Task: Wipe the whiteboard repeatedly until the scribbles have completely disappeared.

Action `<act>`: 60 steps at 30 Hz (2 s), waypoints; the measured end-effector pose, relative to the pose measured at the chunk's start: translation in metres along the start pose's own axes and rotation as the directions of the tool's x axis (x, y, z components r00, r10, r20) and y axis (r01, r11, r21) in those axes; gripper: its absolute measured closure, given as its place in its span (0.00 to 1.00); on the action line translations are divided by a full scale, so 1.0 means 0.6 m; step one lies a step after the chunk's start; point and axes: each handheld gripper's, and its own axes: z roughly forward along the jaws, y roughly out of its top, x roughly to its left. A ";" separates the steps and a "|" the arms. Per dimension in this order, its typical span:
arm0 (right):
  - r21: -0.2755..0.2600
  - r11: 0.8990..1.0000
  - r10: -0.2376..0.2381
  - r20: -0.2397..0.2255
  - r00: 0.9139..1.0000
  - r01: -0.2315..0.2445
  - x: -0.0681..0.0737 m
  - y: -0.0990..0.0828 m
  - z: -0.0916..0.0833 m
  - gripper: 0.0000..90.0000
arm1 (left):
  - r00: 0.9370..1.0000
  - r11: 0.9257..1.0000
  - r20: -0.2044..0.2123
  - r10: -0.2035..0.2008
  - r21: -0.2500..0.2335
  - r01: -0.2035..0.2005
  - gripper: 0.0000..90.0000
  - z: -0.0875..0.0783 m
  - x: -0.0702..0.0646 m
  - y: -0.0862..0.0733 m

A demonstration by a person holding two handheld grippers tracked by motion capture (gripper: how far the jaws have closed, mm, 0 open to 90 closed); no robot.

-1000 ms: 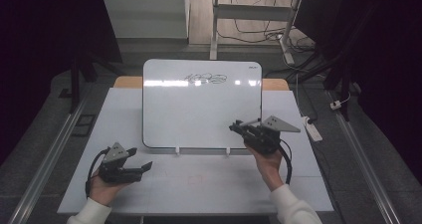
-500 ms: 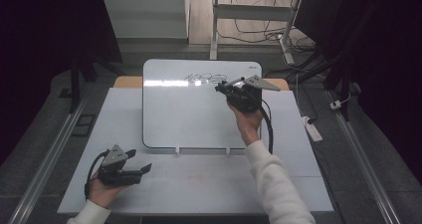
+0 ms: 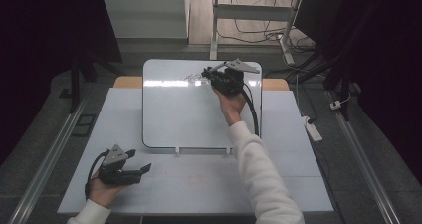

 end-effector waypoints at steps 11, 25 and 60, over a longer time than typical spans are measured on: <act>0.039 0.995 -0.093 -0.046 0.995 0.095 0.034 -0.021 0.060 0.87 | 1.000 1.000 -0.004 -0.006 0.005 0.006 0.25 0.002 0.006 -0.002; 0.031 0.992 -0.118 -0.042 0.992 0.120 0.052 -0.028 0.069 0.86 | 1.000 1.000 -0.008 0.000 0.007 0.000 0.25 0.002 0.002 -0.002; -0.036 0.996 -0.080 -0.016 0.997 0.079 0.070 -0.044 0.080 0.87 | 1.000 1.000 -0.015 -0.004 -0.008 0.004 0.25 0.000 0.003 -0.001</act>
